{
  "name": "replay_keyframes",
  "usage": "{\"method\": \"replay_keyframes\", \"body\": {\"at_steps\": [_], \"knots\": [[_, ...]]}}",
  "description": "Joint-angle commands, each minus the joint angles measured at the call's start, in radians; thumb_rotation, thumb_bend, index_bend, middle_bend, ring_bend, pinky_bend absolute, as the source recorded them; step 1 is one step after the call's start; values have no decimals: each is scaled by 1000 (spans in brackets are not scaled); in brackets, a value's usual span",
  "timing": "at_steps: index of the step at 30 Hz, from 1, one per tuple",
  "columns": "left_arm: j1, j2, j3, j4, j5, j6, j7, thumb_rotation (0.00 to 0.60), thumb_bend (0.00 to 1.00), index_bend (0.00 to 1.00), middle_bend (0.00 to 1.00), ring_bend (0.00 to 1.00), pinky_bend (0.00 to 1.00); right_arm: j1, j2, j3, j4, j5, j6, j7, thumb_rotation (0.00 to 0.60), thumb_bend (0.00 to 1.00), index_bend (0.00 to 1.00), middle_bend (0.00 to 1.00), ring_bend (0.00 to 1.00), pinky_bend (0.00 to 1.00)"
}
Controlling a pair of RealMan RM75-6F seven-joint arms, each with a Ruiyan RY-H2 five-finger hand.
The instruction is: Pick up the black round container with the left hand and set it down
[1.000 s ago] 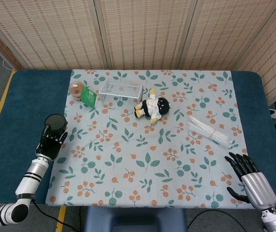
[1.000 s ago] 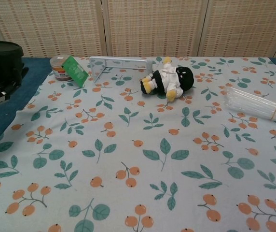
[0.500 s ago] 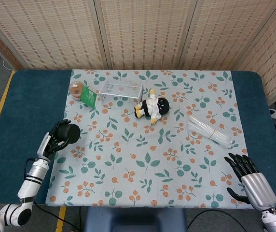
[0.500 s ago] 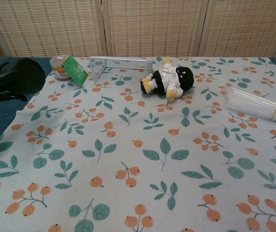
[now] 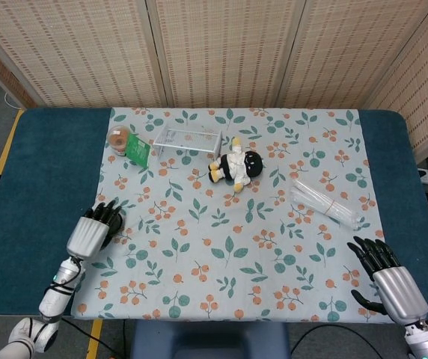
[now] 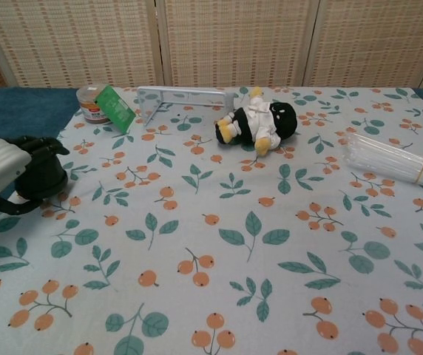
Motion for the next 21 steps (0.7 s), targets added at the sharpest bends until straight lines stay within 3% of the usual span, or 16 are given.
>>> {"method": "replay_keyframes", "body": {"at_steps": [1, 4, 7, 13, 17, 21], "knots": [[-21, -57, 53, 54, -7, 31, 25, 600, 686, 360, 459, 391, 332, -1, 0, 0, 0, 0, 2, 1, 600, 181, 0, 0, 0, 0], [-15, -68, 54, 39, -46, 24, -11, 600, 496, 160, 418, 349, 286, -1, 0, 1, 0, -1, 4, 2, 600, 180, 0, 0, 0, 0], [-12, -68, 57, 15, -80, 13, -67, 600, 440, 56, 390, 323, 263, 0, -1, 0, 0, -1, 3, 1, 600, 181, 0, 0, 0, 0], [-4, -23, 84, -83, -134, -65, -136, 600, 366, 0, 237, 180, 192, -1, -2, 1, 1, -1, 5, 1, 600, 180, 0, 0, 0, 0], [-7, 91, 99, -303, -194, -202, -133, 600, 325, 0, 15, 8, 152, -1, -2, 1, -1, -2, 6, 1, 600, 180, 0, 0, 0, 0], [-14, 184, 108, -475, -237, -287, -98, 600, 314, 0, 0, 0, 143, -2, -1, 0, -1, -3, 9, 2, 600, 181, 0, 0, 0, 0]]}}
